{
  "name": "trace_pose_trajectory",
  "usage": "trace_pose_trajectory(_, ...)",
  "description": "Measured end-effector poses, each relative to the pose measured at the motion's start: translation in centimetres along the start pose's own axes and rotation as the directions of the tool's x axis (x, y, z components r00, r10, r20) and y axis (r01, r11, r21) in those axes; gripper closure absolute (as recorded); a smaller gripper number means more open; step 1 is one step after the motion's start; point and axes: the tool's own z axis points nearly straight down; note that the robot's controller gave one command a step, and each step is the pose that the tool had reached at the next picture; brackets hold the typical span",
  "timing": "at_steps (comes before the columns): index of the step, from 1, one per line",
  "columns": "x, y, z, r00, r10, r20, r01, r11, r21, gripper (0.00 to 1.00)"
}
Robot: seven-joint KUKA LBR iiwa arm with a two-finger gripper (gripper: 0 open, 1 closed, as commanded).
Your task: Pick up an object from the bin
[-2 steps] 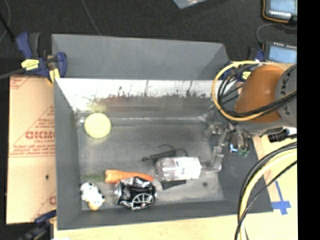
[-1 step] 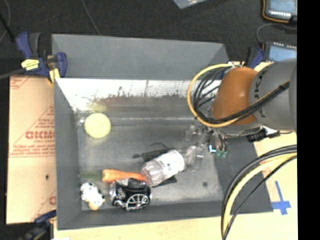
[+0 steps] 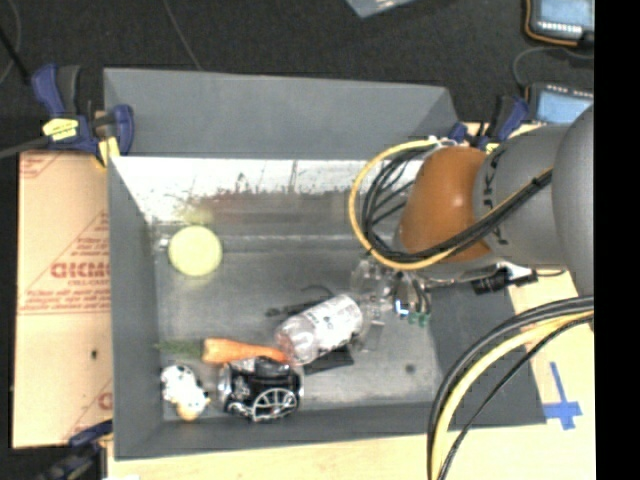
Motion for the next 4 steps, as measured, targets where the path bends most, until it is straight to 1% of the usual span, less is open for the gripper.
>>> trace_pose_trajectory(1, 1.33, 2.42, 1.04, 0.996, -0.085, 0.003, 0.085, 0.996, 0.004, 0.0)
trace_pose_trajectory(2, 2.02, 3.39, 1.6, 0.977, 0.212, 0.0, -0.212, 0.977, 0.0, 1.0)
trace_pose_trajectory(3, 2.01, 3.39, 1.6, 0.978, 0.21, 0.0, -0.21, 0.978, 0.001, 1.0)
trace_pose_trajectory(4, 1.78, 3.38, 1.61, 0.979, 0.204, 0.004, -0.204, 0.979, 0.0, 1.0)
